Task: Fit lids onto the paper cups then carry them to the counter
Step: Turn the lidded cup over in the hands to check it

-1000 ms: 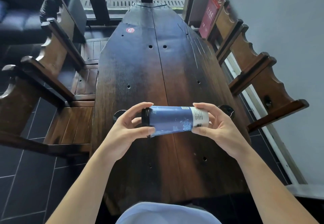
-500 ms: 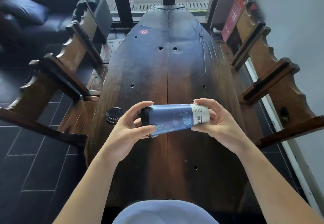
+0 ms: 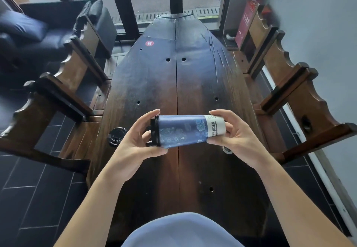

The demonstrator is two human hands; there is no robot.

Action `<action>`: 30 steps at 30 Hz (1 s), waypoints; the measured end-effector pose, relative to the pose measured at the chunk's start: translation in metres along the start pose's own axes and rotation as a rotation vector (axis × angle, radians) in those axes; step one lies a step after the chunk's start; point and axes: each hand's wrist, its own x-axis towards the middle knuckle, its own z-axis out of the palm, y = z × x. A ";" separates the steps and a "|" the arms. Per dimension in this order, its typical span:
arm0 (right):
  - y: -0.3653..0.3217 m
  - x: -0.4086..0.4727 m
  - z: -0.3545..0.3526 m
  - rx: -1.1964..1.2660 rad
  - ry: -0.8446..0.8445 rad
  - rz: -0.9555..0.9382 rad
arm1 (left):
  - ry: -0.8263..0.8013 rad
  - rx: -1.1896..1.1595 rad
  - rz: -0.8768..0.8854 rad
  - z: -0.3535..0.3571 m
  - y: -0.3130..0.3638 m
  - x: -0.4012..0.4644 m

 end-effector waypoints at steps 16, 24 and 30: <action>0.004 0.001 0.020 -0.050 0.043 0.011 | -0.088 0.085 -0.007 -0.022 0.010 0.003; -0.002 -0.005 0.020 0.010 0.058 0.001 | -0.079 0.041 -0.017 -0.017 0.002 0.004; -0.002 -0.005 0.015 -0.034 0.045 0.007 | -0.070 -0.013 -0.003 -0.018 0.002 0.004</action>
